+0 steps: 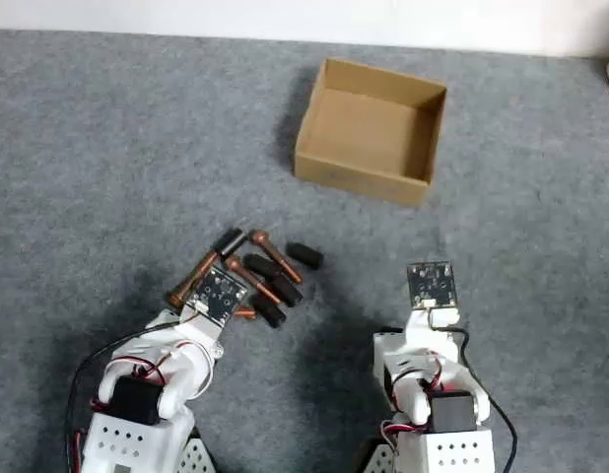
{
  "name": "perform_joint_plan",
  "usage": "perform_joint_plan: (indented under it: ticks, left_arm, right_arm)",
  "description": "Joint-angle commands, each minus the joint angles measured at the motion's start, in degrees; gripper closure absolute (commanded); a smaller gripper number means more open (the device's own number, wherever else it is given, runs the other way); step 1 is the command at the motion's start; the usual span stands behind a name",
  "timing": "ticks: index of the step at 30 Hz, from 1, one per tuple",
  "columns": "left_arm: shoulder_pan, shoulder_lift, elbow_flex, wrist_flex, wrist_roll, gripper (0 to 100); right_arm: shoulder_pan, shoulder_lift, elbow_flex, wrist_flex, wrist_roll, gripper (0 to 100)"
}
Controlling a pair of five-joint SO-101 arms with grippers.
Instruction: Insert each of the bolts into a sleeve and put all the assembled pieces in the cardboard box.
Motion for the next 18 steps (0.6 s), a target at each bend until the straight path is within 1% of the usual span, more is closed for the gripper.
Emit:
perform_joint_plan:
  ticks: [1, 12, 16, 18]
  left_arm:
    - [1.1, 0.4, 1.3, 0.3, -0.3, 99]
    - [1.3, 0.4, 1.3, -0.1, -0.1, 99]
    - [5.3, 0.4, 1.3, 0.4, -0.1, 99]
    - [6.2, 0.4, 1.3, 0.6, -0.3, 99]
  right_arm:
    - [-0.4, -0.3, 8.4, 0.3, -0.6, 99.4]
    - [-0.4, -0.3, 8.4, 0.3, -0.6, 99.4]
    - [-0.4, -0.3, 8.4, 0.3, -0.6, 99.4]
    - [-0.4, -0.3, 8.4, 0.3, -0.6, 99.4]
